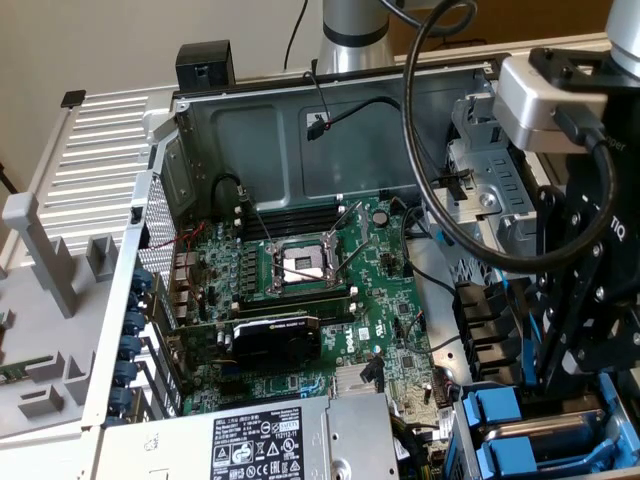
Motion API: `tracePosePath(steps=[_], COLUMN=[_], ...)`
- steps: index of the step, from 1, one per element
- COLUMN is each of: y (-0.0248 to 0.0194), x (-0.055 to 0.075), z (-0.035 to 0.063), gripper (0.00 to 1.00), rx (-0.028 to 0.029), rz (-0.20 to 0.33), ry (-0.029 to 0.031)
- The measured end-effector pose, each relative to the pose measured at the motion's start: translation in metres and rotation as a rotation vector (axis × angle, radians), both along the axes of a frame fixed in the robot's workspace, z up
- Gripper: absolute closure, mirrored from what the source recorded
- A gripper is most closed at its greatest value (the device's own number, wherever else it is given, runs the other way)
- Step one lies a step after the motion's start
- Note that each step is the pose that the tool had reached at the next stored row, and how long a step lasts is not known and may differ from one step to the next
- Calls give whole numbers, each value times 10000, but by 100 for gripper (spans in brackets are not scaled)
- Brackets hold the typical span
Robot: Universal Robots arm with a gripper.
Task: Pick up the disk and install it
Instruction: 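Insert the first disk wire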
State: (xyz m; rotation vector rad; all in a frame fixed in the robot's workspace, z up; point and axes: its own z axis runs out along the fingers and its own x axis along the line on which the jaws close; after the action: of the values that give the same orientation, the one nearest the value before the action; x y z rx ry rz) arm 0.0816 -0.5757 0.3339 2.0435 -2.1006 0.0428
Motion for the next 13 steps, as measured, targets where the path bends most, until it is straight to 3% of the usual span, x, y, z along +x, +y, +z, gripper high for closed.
tracePosePath(steps=[13], y=[0], x=[0], z=[-43], gripper=[83], rx=[-5], rz=[22], ry=[0])
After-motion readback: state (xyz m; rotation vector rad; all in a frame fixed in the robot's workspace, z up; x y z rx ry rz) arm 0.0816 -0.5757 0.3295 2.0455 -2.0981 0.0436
